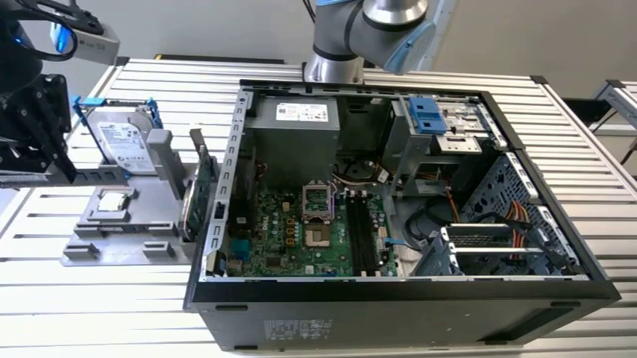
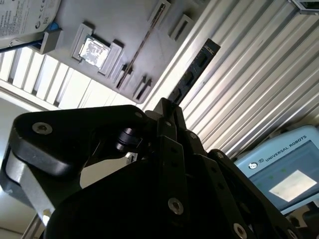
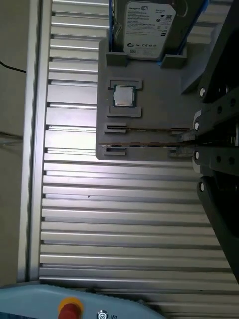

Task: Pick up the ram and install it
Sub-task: 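Pick up the ram and move it above insertion slot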

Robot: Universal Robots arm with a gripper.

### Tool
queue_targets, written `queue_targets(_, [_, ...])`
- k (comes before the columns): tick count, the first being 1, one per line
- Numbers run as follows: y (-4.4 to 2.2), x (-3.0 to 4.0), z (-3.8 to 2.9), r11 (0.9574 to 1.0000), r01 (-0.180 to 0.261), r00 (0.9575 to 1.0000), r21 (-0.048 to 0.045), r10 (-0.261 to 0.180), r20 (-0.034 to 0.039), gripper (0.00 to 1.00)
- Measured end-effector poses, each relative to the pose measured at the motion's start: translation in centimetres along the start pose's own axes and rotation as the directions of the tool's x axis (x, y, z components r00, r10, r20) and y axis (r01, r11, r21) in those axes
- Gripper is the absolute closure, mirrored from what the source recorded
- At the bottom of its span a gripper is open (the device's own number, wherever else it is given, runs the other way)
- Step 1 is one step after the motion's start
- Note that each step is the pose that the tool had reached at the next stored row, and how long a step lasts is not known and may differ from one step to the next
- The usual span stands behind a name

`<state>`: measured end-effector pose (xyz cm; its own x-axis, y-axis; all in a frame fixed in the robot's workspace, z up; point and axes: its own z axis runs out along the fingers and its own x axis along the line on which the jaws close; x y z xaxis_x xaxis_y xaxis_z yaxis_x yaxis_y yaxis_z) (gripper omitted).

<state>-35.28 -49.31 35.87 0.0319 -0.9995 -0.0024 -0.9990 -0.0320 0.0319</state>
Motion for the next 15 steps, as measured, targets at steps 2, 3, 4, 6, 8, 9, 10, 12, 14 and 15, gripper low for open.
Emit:
queue_targets(2, [0.01,0.00,-0.22,1.0000,0.000,1.0000,0.0000,0.000,0.0000,1.00])
queue_targets(3, [0.01,0.00,-0.33,1.0000,0.000,1.0000,0.0000,0.000,0.0000,1.00])
queue_targets(4, [0.03,-0.01,-0.44,1.0000,0.000,1.0000,-0.0001,0.000,0.0000,1.00])
queue_targets(6, [0.03,-0.01,-0.65,1.0000,0.000,1.0000,-0.0001,0.000,-0.0001,1.00])
queue_targets(8, [0.04,-0.01,-0.83,1.0000,0.000,1.0000,0.0000,0.000,0.0000,1.00])
queue_targets(9, [0.03,0.00,-0.90,1.0000,0.000,1.0000,0.0000,0.000,0.0000,1.00])
queue_targets(10, [0.03,0.00,-0.99,1.0000,0.000,1.0000,-0.0001,0.000,0.0000,1.00])
queue_targets(12, [0.04,0.00,-1.16,1.0000,0.000,1.0000,-0.0001,0.000,-0.0001,1.00])
queue_targets(14, [0.04,0.00,-1.33,1.0000,0.000,1.0000,-0.0001,0.000,0.0000,1.00])
queue_targets(15, [0.05,0.00,-1.43,1.0000,0.000,1.0000,-0.0001,0.000,-0.0001,1.00])
